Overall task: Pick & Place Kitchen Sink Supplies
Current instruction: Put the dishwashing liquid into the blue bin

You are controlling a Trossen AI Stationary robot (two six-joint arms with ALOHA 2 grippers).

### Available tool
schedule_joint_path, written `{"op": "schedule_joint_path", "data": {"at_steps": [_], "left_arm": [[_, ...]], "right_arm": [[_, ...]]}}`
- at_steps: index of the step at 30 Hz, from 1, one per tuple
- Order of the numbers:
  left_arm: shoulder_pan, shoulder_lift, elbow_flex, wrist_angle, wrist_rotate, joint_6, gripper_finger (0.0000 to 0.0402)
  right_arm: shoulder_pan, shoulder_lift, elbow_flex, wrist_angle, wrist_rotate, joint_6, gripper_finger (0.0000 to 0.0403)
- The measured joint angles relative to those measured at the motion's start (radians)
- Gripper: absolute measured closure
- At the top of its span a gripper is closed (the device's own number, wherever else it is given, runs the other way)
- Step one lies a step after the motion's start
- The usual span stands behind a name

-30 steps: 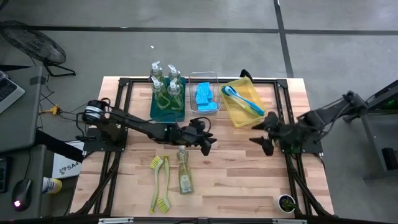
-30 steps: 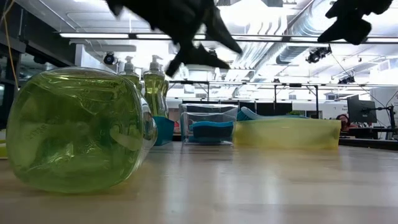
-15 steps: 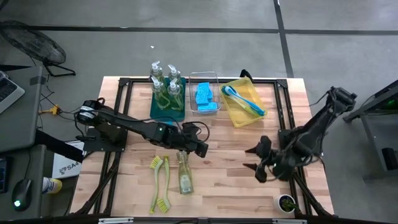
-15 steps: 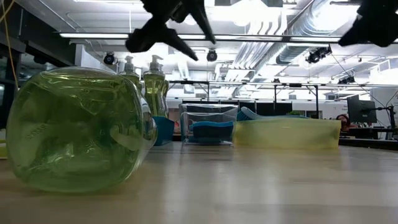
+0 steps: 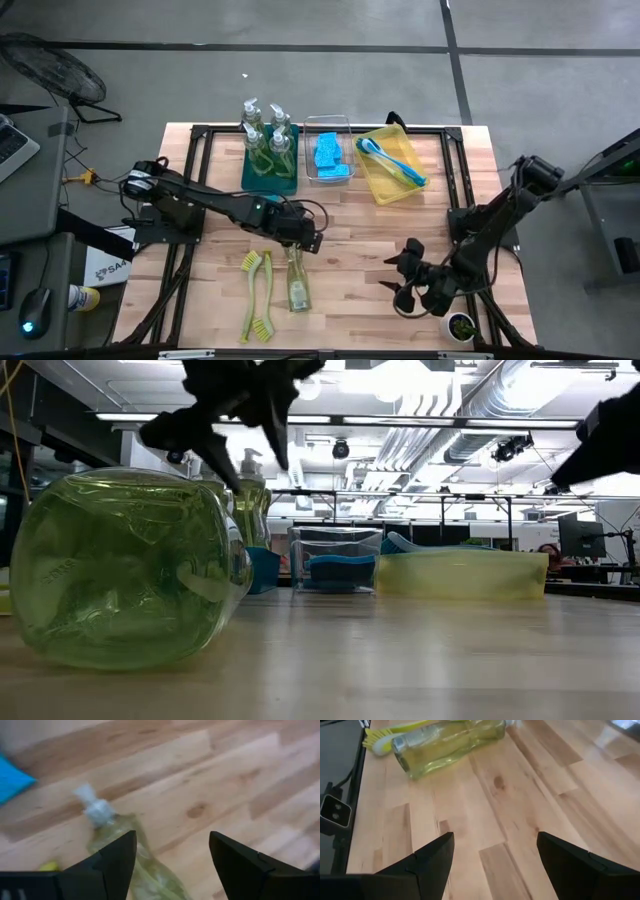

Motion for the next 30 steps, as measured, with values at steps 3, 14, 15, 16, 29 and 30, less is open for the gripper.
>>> {"op": "schedule_joint_path", "data": {"at_steps": [3, 14, 15, 16, 29, 30], "left_arm": [[0.028, 0.016, 0.000, -0.029, 0.019, -0.017, 0.0149], [0.105, 0.034, 0.000, -0.054, 0.213, -0.020, 0.0146], [0.105, 0.034, 0.000, -0.053, 0.214, -0.021, 0.0146], [0.105, 0.034, 0.000, -0.054, 0.212, -0.021, 0.0146], [0.102, 0.034, 0.000, -0.055, 0.221, -0.024, 0.0147], [0.102, 0.034, 0.000, -0.055, 0.224, -0.027, 0.0147]], "right_arm": [[0.000, 0.040, 0.000, 0.026, -0.012, 0.012, 0.0124], [0.000, 0.110, 0.000, 0.028, -0.026, 0.071, 0.0124], [0.000, 0.114, 0.000, 0.028, -0.027, 0.074, 0.0124], [0.000, 0.117, 0.000, 0.027, -0.028, 0.075, 0.0124], [0.018, 0.122, 0.000, 0.031, -0.023, 0.086, 0.0124], [0.018, 0.122, 0.000, 0.030, -0.023, 0.091, 0.0124]]}}
